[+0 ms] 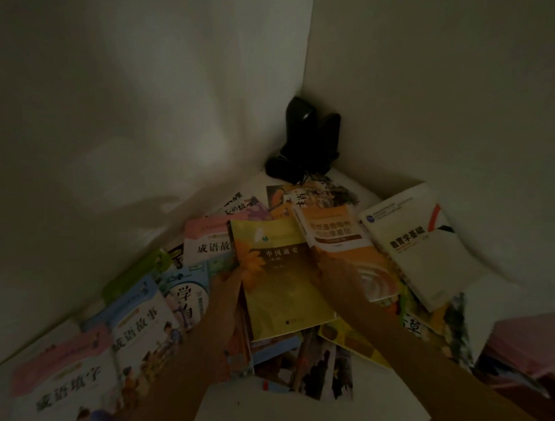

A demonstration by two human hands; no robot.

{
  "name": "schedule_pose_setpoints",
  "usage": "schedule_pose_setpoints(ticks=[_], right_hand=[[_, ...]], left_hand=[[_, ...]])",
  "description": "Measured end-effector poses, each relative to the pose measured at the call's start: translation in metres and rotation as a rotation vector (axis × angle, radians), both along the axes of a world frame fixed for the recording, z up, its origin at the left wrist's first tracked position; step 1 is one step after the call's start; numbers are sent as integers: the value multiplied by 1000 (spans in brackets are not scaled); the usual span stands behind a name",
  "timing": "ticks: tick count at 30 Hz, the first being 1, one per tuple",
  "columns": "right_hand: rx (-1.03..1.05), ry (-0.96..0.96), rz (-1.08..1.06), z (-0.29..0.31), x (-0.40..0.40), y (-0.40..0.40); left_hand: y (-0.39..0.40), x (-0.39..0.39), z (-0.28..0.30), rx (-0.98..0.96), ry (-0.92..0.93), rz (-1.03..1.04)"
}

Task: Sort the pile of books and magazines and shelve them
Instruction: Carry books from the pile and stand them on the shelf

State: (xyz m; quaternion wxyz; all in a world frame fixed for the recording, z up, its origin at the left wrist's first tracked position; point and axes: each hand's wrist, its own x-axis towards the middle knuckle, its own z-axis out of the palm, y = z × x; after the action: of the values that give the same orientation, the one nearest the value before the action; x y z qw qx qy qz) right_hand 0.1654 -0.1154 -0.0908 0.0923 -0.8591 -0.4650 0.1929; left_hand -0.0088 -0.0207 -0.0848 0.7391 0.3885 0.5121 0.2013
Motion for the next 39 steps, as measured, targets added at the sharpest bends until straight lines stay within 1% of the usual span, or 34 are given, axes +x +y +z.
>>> schedule_pose_setpoints(ticks=[1, 2, 4, 5, 6, 7, 9, 10, 11, 13, 14, 15, 16, 17, 18, 19, 20, 21, 22, 23, 26, 29, 32, 34, 37, 39], right_hand=[[27, 13, 25, 9, -9, 1], [52, 19, 56, 15, -21, 2], [64, 66, 107, 20, -48, 5], [57, 110, 125, 19, -61, 6], [51, 146, 143, 20, -74, 7], [56, 162, 170, 20, -85, 6], [89, 144, 262, 24, -99, 3], [86, 139, 311, 29, -101, -1], [72, 150, 344, 34, -98, -4], [22, 252, 344, 38, -83, -12], [30, 344, 266, 38, -72, -18], [84, 466, 126, 34, -59, -24], [164, 511, -43, 26, -46, -31], [204, 433, -189, 18, -31, -37], [173, 288, -297, 8, -15, -43], [109, 180, -414, -1, 0, -50], [26, 118, -542, -10, 13, -58], [-35, 121, -690, -15, 23, -66], [-64, 165, -807, -24, 31, -75], [-61, 243, -880, -33, 38, -83], [76, 480, -967, -49, 38, -95], [212, 548, -1055, -46, 30, -93], [464, 702, -1130, -39, 29, -91], [539, 731, -1165, -32, 33, -96], [553, 735, -1077, -13, 46, -115], [558, 804, -994, 10, 53, -129]], left_hand=[[2, 1, -1, 68, -82, -32], [6, 1, -23, 164, -89, -43], [9, -2, -62, 16, -120, 22], [5, -2, -58, -45, -134, 71], [1, -3, -49, -31, -83, 107], [-4, -2, -30, -28, -61, 94], [-8, -1, -12, 1, -33, 94], [-8, -2, -7, 11, 9, 96], [-7, -4, -4, 33, 4, 85], [-8, -4, -10, 96, 35, 65], [-8, -4, -10, 111, 60, 61], [-9, -7, -12, 102, 36, 72], [-9, -9, -9, 90, 46, 88], [-10, -11, -6, 75, 35, 106], [-9, -15, -9, 68, 39, 138], [-9, -20, -10, 66, 45, 166], [-8, -26, -13, 50, 61, 190], [-8, -30, -13, 37, 63, 198], [-7, -34, -16, 27, 63, 192], [-6, -36, -18, 14, 66, 182], [-3, -37, -23, -13, 91, 162], [1, -37, -23, -32, 101, 144], [5, -38, -23, -38, 109, 119], [7, -39, -19, -41, 115, 89], [14, -44, -10, -35, 143, 39], [20, -50, -6, -31, 157, 8]])
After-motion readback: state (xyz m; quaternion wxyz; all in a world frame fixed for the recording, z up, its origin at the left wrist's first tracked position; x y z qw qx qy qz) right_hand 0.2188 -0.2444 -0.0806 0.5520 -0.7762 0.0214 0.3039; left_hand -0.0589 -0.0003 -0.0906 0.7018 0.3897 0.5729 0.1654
